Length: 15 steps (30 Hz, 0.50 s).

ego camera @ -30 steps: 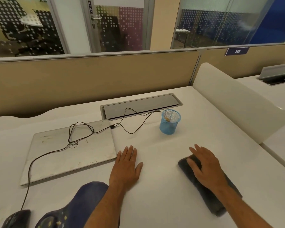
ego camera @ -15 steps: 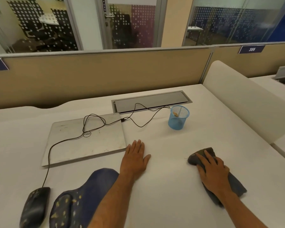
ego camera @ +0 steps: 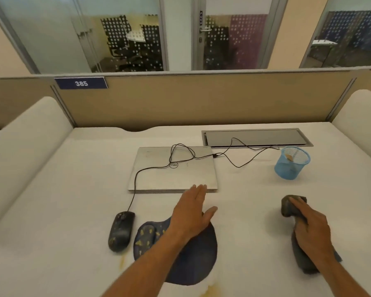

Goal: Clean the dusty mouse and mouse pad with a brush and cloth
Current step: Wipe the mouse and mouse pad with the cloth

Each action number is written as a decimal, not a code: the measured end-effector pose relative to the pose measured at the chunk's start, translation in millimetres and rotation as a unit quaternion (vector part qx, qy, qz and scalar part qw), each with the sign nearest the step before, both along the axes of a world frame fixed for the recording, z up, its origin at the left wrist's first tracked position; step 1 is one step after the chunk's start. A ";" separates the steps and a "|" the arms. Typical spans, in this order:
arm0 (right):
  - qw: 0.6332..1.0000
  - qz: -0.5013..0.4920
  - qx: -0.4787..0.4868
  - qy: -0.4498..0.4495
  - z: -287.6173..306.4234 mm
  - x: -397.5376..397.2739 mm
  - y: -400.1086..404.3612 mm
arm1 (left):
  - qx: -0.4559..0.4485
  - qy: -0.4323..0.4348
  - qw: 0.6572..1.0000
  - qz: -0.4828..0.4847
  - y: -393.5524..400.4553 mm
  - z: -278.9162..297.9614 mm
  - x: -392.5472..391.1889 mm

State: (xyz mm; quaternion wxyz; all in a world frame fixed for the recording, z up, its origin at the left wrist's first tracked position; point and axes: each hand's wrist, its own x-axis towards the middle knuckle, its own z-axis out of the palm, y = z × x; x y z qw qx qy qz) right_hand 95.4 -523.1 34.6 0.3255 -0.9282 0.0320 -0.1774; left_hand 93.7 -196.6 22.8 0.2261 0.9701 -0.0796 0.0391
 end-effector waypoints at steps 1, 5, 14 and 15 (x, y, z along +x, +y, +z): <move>0.999 0.020 0.028 -0.016 4.5 1.8 20.0 | -0.015 -0.009 1.000 0.024 16.5 3.3 -5.6; 0.985 0.110 0.134 -0.010 20.9 5.6 104.1 | -0.074 -0.030 0.987 0.137 84.9 13.4 -33.5; 0.902 0.422 0.092 0.022 42.0 13.5 267.3 | -0.142 -0.013 0.936 0.321 187.3 -0.3 -111.9; 0.892 0.446 0.072 0.037 41.0 15.1 282.8 | -0.133 -0.002 0.937 0.324 190.7 -4.8 -117.8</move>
